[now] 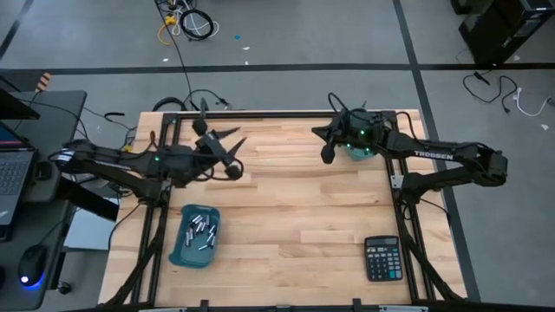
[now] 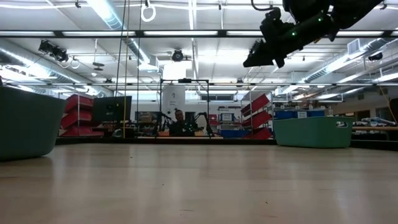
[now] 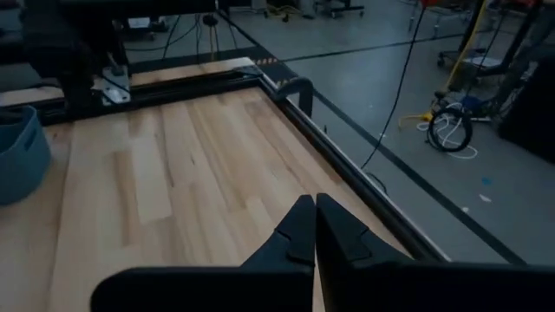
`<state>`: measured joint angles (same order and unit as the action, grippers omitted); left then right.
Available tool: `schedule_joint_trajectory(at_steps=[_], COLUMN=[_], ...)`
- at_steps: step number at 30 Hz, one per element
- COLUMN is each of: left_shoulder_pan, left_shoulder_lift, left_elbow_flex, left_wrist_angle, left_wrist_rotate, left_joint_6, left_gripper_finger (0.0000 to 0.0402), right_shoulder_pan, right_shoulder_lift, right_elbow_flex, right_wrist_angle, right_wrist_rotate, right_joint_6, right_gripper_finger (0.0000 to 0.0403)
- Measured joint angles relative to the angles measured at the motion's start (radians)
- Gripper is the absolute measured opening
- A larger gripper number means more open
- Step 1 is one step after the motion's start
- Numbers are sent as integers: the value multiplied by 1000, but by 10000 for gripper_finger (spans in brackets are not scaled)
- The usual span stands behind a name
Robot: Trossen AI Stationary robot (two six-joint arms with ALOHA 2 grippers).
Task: Sort batteries
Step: Adjust the blue bin
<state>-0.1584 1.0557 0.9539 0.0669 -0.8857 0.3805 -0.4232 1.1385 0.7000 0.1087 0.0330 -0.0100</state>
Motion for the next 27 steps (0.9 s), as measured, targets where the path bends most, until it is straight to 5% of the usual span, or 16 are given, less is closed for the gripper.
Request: schedule_joint_trajectory(at_steps=[6, 12, 16, 20, 27], left_shoulder_pan=[1, 10, 11, 11, -29], left_shoulder_lift=[-67, -79, -79, -76, -67], left_elbow_flex=[0, 1, 1, 1, -74], left_wrist_angle=[-438, -808, -932, -1091, -1220], left_wrist_rotate=[287, 237, 300, 554, 857], left_joint_6=[-125, -342, -462, -554, -625], left_gripper_finger=[147, 147, 147, 144, 30], right_shoulder_pan=[-7, -12, -18, -10, 21], right_shoulder_lift=[-22, -22, -22, -22, -22], right_elbow_flex=[-35, -13, 28, 55, 55], right_wrist_angle=[-28, -237, -367, -395, -395], right_wrist_rotate=[35, 276, 274, 199, 179], right_joint_6=[88, 215, 252, 254, 254], right_gripper_finger=[0, 0, 0, 0, 0])
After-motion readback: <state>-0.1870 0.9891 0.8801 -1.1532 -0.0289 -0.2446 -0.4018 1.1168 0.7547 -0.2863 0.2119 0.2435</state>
